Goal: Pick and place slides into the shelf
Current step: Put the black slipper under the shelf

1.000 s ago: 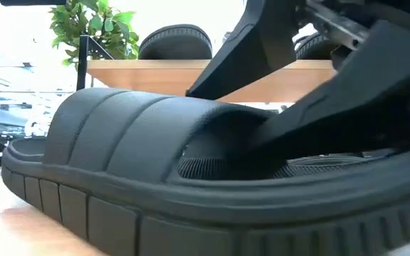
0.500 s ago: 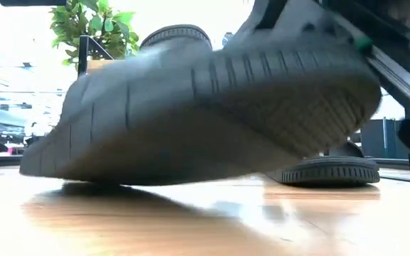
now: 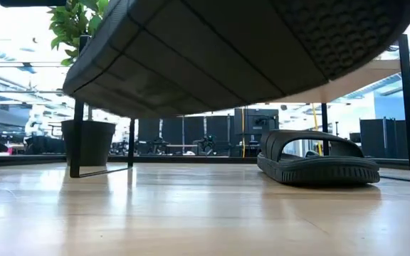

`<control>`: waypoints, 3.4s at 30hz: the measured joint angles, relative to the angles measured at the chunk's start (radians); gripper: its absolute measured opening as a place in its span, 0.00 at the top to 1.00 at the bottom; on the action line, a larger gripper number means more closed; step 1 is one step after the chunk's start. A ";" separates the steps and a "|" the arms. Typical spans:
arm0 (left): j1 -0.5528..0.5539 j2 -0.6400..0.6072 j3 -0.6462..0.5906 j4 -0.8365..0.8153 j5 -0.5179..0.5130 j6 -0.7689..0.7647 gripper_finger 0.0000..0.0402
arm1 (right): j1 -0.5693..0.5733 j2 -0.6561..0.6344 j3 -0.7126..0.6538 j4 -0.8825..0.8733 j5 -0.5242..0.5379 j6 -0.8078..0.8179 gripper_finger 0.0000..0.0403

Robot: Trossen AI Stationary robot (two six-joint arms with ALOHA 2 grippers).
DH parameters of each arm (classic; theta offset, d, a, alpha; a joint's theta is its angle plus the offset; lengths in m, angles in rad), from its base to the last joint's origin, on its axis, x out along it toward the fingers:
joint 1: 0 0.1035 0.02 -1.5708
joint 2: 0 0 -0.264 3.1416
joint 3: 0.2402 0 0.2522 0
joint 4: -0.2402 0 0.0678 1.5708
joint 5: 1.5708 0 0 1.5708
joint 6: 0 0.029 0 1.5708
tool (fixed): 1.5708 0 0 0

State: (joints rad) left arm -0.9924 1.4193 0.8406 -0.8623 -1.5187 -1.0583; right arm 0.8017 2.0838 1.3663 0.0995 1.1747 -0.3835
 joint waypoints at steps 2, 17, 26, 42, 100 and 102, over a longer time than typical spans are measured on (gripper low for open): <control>0.000 0.000 0.000 0.000 0.000 0.000 0.06 | -0.003 0.000 0.000 -0.016 -0.022 0.030 0.99; 0.000 0.000 0.000 0.000 0.000 0.001 0.06 | -0.050 0.001 0.001 -0.202 0.001 0.316 1.00; 0.000 0.000 0.000 0.000 0.000 0.003 0.06 | -0.098 0.003 0.002 -0.186 0.001 0.381 1.00; 0.000 0.000 0.000 0.000 -0.001 0.005 0.06 | -0.179 0.002 0.003 -0.301 -0.221 0.523 0.98; 0.024 0.051 0.001 0.731 0.524 0.650 0.06 | -0.015 -0.104 0.000 -0.702 -0.425 0.686 1.00; 0.041 0.082 0.001 0.785 0.590 0.681 0.06 | -0.022 -0.104 0.000 -0.698 -0.453 0.686 1.00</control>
State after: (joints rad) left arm -0.9516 1.5014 0.8413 -0.0776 -0.9283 -0.3778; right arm 0.7801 1.9797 1.3665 -0.5986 0.7215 0.3026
